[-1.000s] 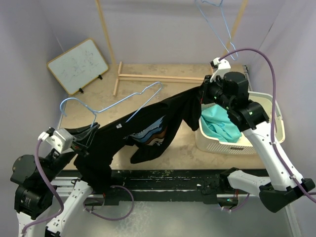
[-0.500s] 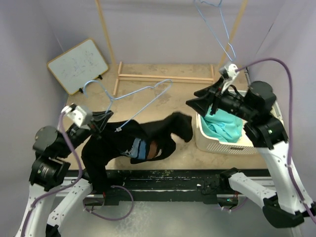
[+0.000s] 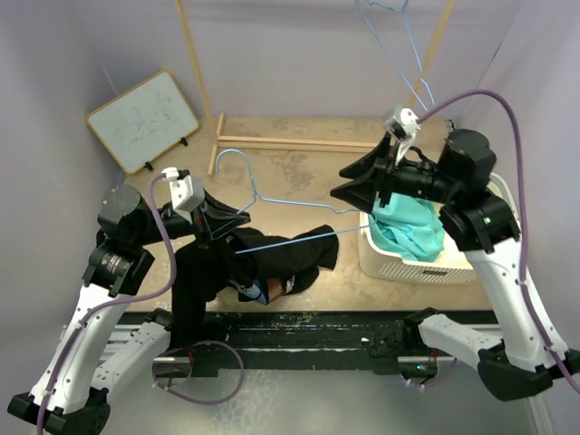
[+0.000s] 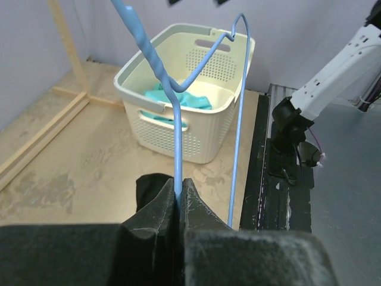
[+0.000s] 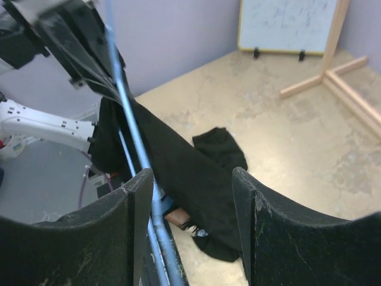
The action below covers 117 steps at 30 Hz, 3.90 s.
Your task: Remove the t-shirt from the hanger
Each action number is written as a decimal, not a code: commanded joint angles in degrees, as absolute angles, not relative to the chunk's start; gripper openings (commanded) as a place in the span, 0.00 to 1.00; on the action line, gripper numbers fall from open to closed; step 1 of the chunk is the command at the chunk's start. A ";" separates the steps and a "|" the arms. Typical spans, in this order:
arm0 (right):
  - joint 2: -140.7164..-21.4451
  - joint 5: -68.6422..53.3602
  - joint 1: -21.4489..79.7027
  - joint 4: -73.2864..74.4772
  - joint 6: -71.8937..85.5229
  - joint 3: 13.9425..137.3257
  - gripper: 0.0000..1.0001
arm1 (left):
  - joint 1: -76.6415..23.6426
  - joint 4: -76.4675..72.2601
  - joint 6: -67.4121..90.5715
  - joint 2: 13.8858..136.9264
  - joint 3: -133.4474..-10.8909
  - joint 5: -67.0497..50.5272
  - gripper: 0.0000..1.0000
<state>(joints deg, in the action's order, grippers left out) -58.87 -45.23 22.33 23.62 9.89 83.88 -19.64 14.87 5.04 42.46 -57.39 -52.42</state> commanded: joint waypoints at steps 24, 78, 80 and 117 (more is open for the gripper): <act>-58.03 -44.17 24.70 22.69 9.46 83.45 0.54 | -19.62 3.73 10.14 45.37 -58.27 -59.55 0.00; -60.11 -36.32 26.46 36.54 6.54 88.16 0.00 | -19.60 10.07 8.43 41.85 -55.40 -37.47 0.98; -60.52 -32.09 26.46 35.89 7.95 89.04 0.00 | -19.61 12.41 8.28 39.21 -54.02 -33.46 0.96; -98.39 18.16 25.80 8.87 13.84 125.86 0.00 | -19.61 26.94 9.46 18.87 -46.23 -5.49 0.91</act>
<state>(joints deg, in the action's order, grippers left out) -94.15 17.58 26.20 9.74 13.98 121.25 -19.62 28.14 9.45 18.79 -46.17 -6.17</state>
